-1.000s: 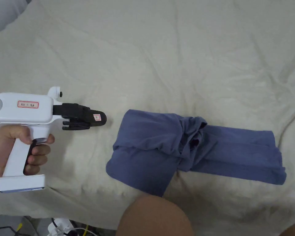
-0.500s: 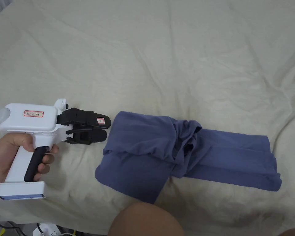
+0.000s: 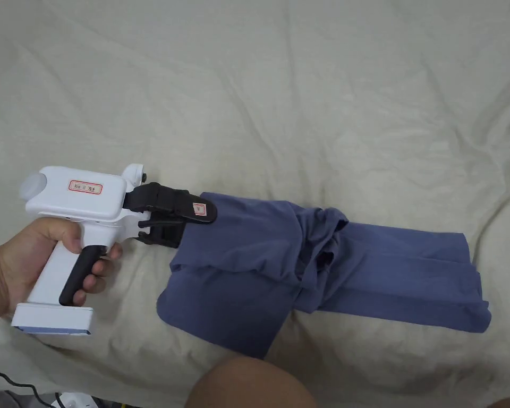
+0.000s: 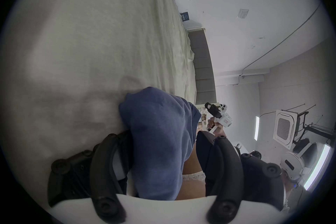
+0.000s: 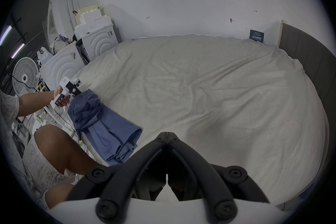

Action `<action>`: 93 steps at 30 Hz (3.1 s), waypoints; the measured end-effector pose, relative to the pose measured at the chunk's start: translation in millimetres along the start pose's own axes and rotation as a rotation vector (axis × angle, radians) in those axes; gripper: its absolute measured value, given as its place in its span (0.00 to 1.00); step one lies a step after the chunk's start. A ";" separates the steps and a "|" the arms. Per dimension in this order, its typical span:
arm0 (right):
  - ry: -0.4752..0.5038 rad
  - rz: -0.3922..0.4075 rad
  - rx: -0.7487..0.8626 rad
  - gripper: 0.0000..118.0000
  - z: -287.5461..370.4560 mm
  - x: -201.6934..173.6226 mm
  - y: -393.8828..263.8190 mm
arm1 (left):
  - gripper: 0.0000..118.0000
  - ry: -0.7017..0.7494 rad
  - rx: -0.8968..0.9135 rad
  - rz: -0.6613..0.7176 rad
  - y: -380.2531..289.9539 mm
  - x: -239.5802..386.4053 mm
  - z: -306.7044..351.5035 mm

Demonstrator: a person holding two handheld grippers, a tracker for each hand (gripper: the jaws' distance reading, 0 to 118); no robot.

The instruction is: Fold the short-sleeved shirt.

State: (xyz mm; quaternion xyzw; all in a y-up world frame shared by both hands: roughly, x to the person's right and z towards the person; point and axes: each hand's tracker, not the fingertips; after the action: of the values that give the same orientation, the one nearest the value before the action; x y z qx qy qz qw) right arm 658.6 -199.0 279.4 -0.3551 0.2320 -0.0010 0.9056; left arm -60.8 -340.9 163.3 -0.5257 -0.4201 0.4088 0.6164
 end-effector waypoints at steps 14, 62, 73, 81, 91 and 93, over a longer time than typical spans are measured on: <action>0.070 0.037 0.002 0.00 -10.9 -40.1 16.2 | 0.18 0.159 0.023 -0.118 -9.6 31.2 6.9; 0.076 -0.009 0.097 0.00 40.0 -3.6 -14.8 | 0.66 0.239 -0.167 -0.120 -31.4 186.7 -315.2; 0.128 0.043 0.104 0.00 34.9 -31.3 6.8 | 0.66 0.215 -0.092 -0.175 -20.3 192.7 -214.1; 0.163 0.070 0.101 0.00 26.7 -49.3 11.8 | 0.28 0.347 -0.183 -0.295 -26.7 168.1 -176.5; 0.209 0.159 -0.099 0.00 -28.3 -83.3 11.9 | 0.00 0.365 -0.134 -0.245 -19.2 137.4 -139.9; 0.225 0.166 -0.159 0.00 -49.2 -91.1 6.2 | 0.00 0.346 -0.122 -0.219 -17.1 130.7 -132.1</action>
State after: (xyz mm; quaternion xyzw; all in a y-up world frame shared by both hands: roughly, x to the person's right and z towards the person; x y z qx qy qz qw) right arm 555.6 -210.8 282.1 -0.4027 0.3601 0.0522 0.8399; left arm 106.4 -259.4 179.3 -0.5757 -0.3868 0.2166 0.6871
